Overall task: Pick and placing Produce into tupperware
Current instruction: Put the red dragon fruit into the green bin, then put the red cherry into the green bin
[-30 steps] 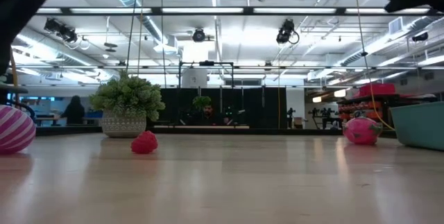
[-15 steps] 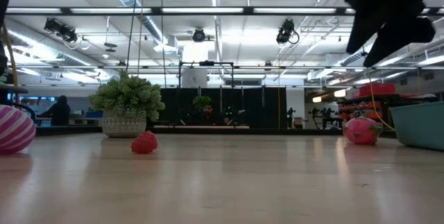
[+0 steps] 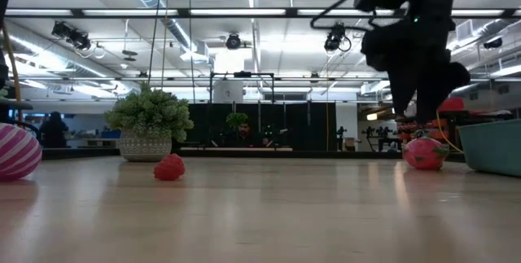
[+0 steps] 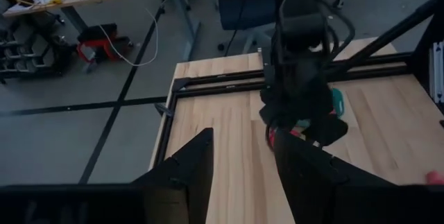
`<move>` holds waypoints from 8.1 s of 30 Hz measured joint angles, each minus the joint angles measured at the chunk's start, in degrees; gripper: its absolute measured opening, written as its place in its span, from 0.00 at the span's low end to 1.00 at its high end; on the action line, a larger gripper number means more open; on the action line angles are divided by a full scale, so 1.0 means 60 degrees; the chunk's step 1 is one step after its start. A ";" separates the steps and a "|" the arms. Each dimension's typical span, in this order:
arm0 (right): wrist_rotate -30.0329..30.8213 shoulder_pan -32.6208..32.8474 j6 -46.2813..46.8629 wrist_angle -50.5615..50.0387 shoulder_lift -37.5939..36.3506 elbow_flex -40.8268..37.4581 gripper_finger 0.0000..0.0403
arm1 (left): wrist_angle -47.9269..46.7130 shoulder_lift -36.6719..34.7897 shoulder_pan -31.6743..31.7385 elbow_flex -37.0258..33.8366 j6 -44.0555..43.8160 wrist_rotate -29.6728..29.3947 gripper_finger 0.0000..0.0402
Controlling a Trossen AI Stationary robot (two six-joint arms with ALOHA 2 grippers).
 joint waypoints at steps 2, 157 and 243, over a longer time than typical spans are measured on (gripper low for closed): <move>-0.0146 -0.0202 -0.0264 -0.0045 0.0306 0.0000 0.75 | 0.0003 0.0000 -0.0010 0.0000 0.0033 0.0000 0.40; 0.0410 -0.1980 -0.2735 -0.2717 0.1740 0.0812 0.68 | -0.0481 0.0011 -0.0014 0.0004 -0.0215 0.0001 0.36; 0.1730 -0.3695 -0.2625 -0.3612 0.3365 0.1349 0.51 | -0.1343 0.0011 -0.0014 0.0004 0.0138 0.0000 0.36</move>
